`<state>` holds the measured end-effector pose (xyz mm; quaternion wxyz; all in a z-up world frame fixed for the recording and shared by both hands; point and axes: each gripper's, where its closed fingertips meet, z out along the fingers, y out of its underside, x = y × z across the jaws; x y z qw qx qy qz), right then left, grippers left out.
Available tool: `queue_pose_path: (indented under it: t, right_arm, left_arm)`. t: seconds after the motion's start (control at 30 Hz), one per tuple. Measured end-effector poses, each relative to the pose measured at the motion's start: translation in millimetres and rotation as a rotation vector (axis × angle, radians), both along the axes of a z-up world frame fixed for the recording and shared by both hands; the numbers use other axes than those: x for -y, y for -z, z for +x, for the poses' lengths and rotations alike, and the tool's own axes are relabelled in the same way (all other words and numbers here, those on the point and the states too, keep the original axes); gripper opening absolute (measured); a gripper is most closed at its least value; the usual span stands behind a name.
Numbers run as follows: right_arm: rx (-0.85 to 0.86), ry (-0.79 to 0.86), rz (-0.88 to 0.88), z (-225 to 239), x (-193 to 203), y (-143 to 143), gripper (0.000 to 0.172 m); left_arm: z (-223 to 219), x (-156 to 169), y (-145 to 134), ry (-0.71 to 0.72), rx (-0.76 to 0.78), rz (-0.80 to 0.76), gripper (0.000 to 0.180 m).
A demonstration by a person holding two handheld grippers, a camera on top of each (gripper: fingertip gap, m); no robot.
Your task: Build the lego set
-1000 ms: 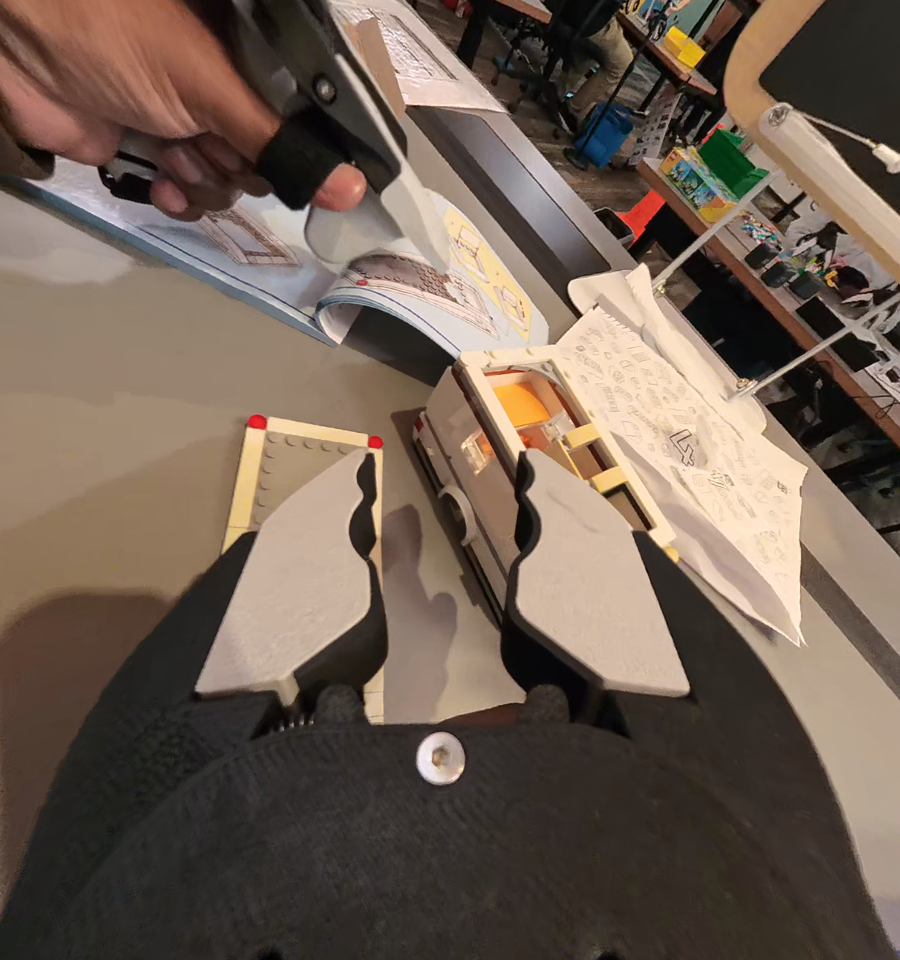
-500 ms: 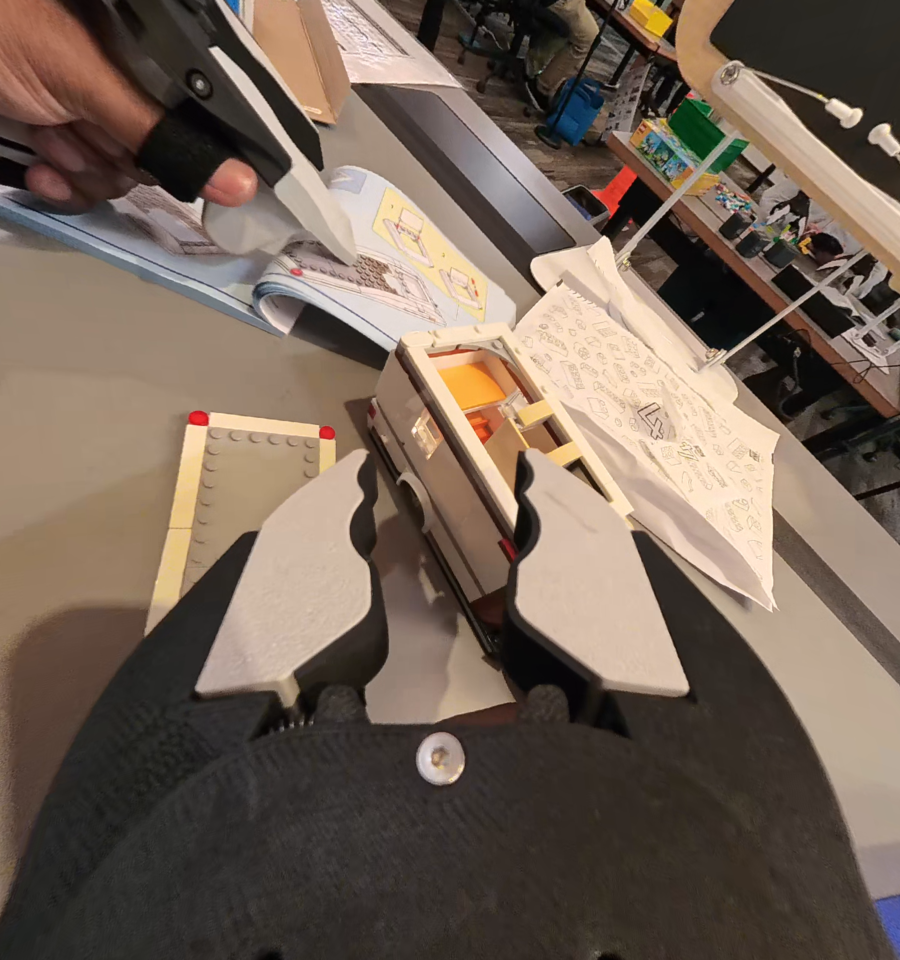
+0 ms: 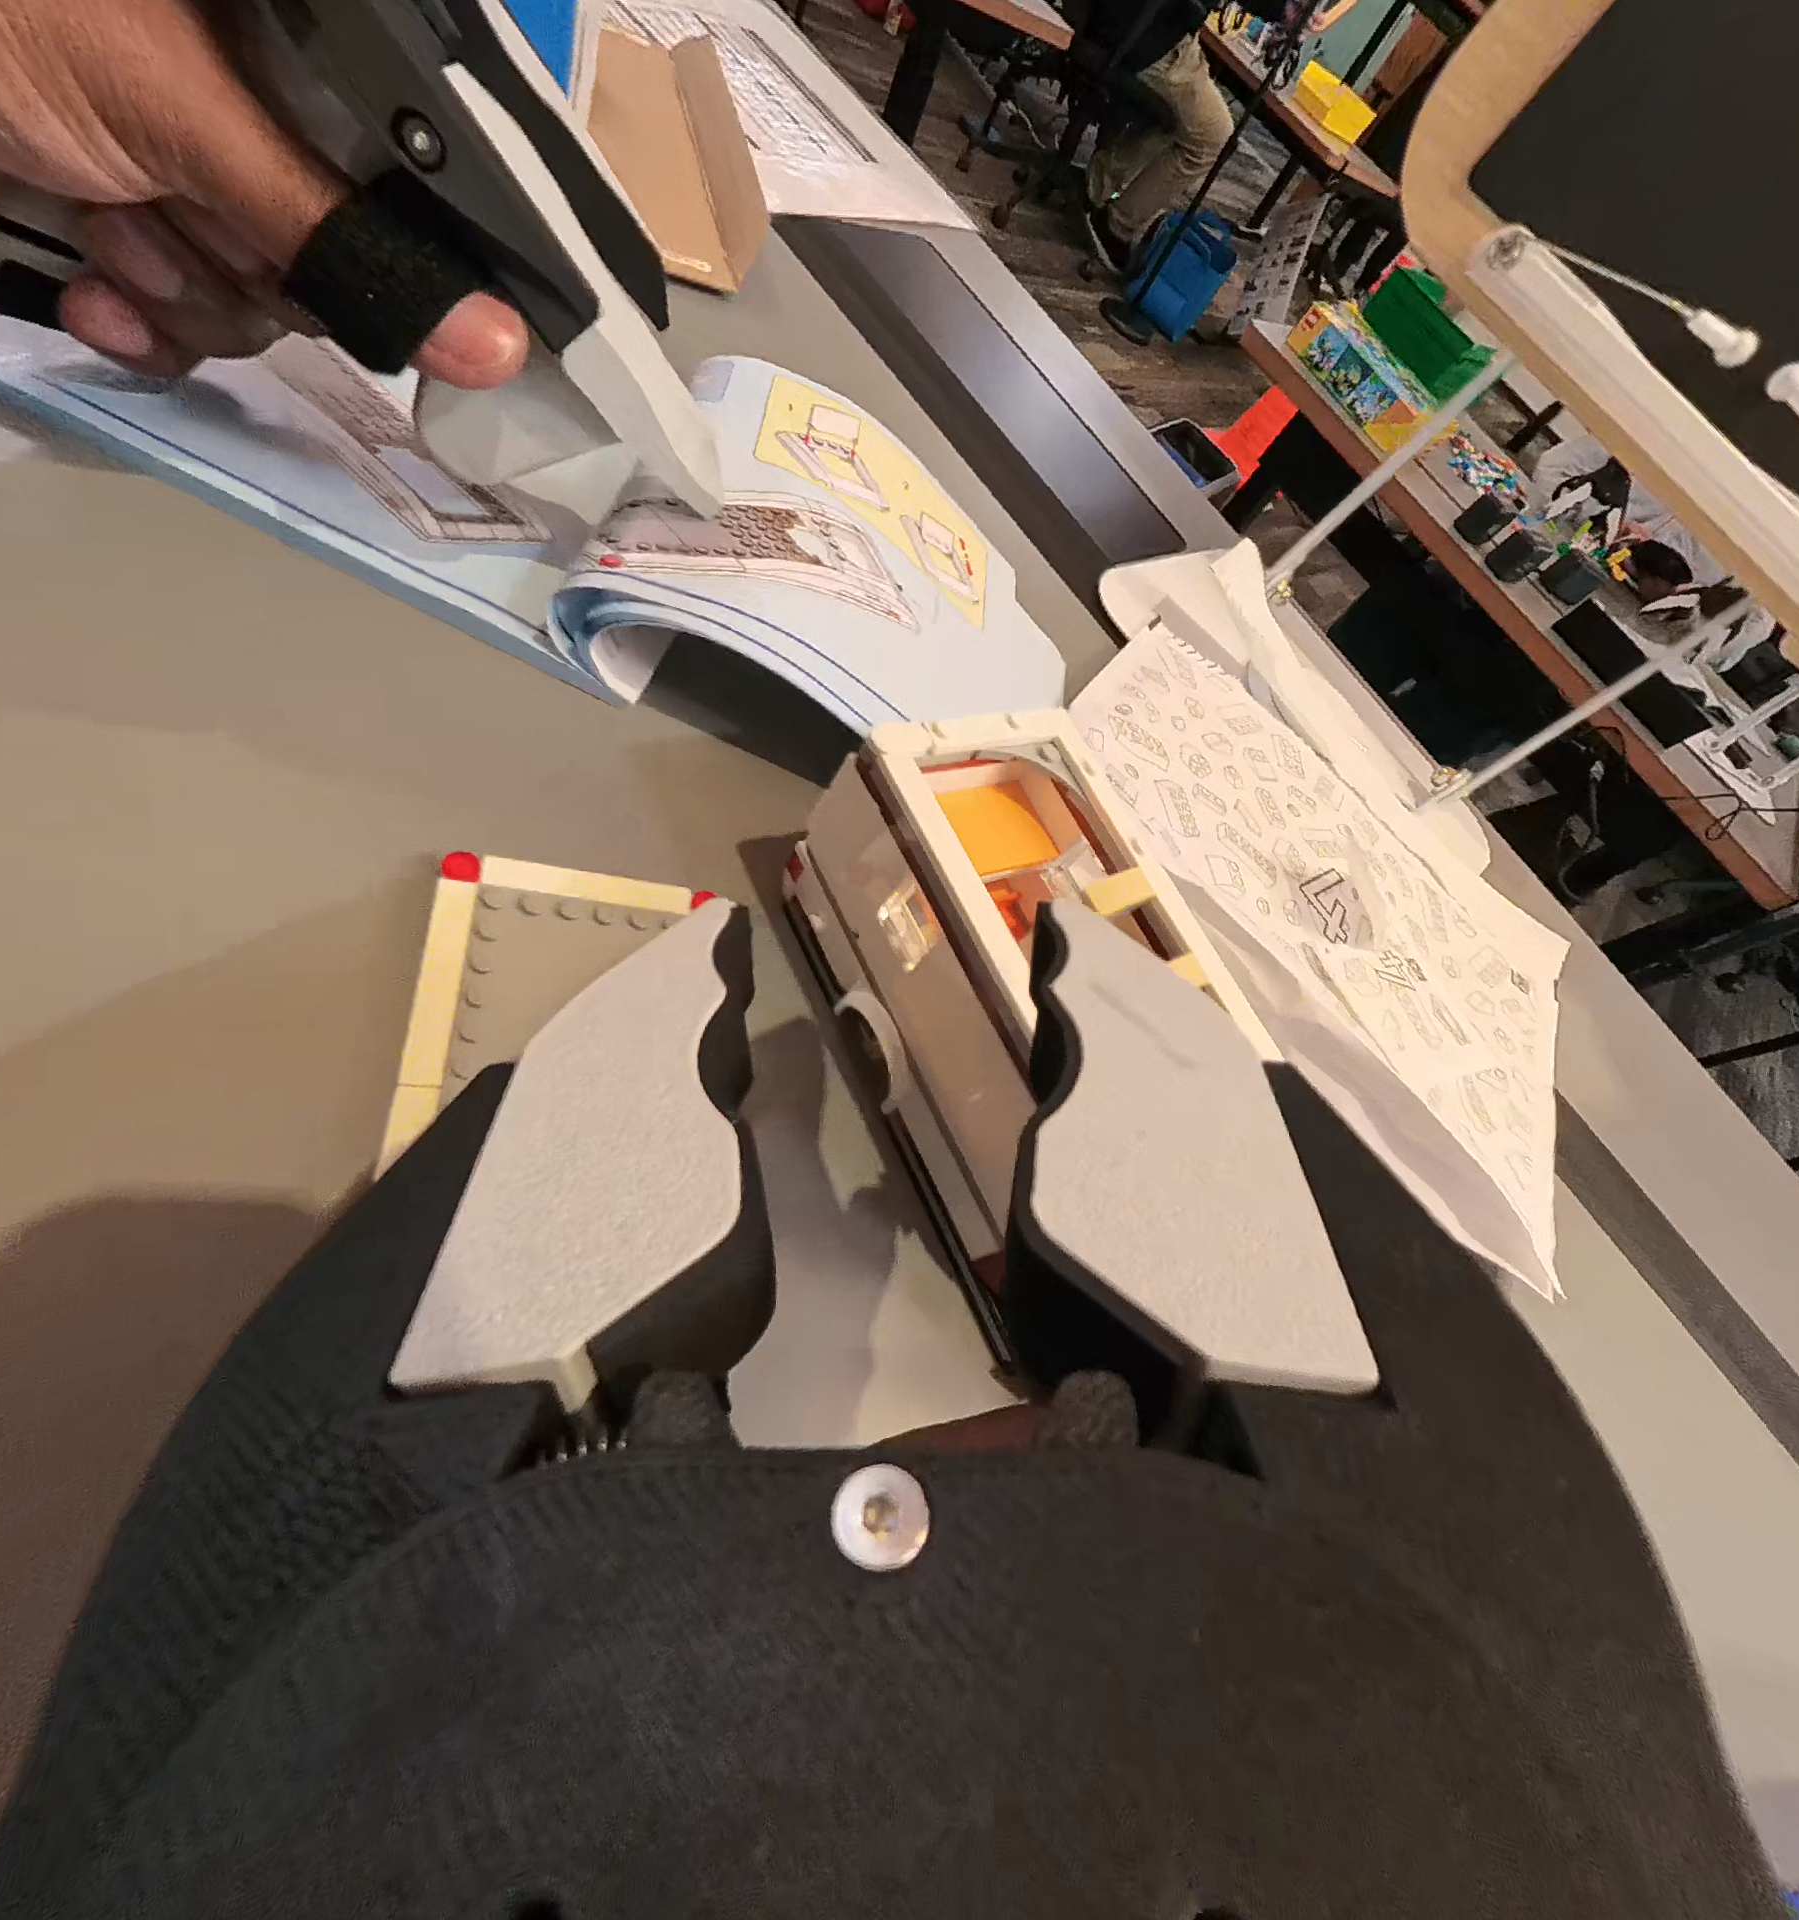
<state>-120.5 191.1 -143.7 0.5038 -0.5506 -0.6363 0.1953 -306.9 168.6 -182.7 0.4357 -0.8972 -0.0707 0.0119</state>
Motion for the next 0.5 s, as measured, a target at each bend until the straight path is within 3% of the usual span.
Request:
queue_pose_path:
  t: [0.5]
  right_arm:
    - [0.067, -0.095, 0.142, -43, 33, 1, 0.050]
  left_arm:
    - [-15, 18, 2, 0.010, -0.086, -0.014, 0.088]
